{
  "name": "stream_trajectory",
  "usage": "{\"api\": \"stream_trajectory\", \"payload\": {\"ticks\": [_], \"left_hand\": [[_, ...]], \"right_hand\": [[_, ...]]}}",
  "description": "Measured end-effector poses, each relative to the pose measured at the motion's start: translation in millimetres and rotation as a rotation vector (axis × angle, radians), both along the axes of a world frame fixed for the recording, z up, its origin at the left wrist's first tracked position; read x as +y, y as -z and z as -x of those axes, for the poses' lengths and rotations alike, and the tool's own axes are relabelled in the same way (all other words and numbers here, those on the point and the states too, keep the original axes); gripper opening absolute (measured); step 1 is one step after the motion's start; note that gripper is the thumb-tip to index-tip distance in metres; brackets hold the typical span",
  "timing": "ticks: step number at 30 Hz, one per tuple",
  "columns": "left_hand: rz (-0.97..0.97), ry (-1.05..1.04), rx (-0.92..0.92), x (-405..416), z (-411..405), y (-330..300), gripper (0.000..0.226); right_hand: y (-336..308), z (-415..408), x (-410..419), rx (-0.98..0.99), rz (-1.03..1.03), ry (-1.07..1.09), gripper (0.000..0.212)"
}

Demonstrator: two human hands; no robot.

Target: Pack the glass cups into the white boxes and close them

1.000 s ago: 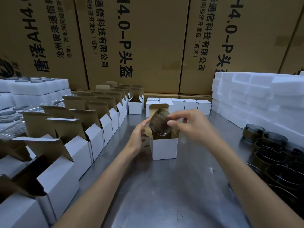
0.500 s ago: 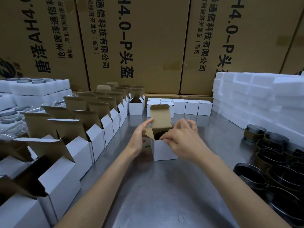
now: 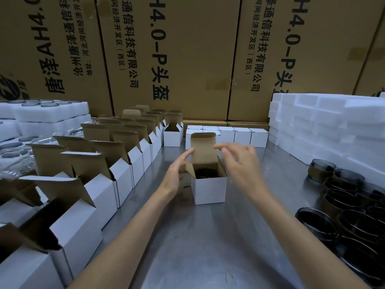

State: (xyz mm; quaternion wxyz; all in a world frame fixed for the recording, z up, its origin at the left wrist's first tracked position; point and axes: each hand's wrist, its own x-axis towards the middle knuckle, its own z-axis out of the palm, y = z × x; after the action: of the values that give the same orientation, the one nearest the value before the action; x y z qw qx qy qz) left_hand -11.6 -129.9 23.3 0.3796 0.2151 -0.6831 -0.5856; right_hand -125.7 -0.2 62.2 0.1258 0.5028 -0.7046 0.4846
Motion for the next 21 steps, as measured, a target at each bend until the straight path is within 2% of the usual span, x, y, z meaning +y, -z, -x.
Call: {"api": "stream_trajectory", "payload": {"ticks": [3,5,7,11,16,18,21], "left_hand": [[0.001,-0.056,0.087,0,-2,-3,0.03],[-0.024,-0.09,0.112,-3,-2,-2,0.026],[-0.049,-0.073,0.077,-5,-2,1,0.033],[-0.009,-0.017,-0.029,-3,1,6,0.041],[0.062,0.021,-0.041,4,4,7,0.042],[0.055,0.008,-0.04,6,5,5,0.034],[0.051,0.026,-0.03,8,6,4,0.024]], "right_hand": [[6,12,1,-0.479,0.1,-0.087,0.028],[16,19,4,-0.668,0.029,-0.111,0.027],[24,22,5,-0.792,-0.04,-0.163,0.028],[30,19,4,-0.813,-0.112,-0.242,0.045],[32,13,3,-0.692,-0.167,-0.318,0.058],[33,13,2,-0.654,-0.145,-0.327,0.048],[37,12,2,-0.678,-0.101,-0.358,0.019]]}}
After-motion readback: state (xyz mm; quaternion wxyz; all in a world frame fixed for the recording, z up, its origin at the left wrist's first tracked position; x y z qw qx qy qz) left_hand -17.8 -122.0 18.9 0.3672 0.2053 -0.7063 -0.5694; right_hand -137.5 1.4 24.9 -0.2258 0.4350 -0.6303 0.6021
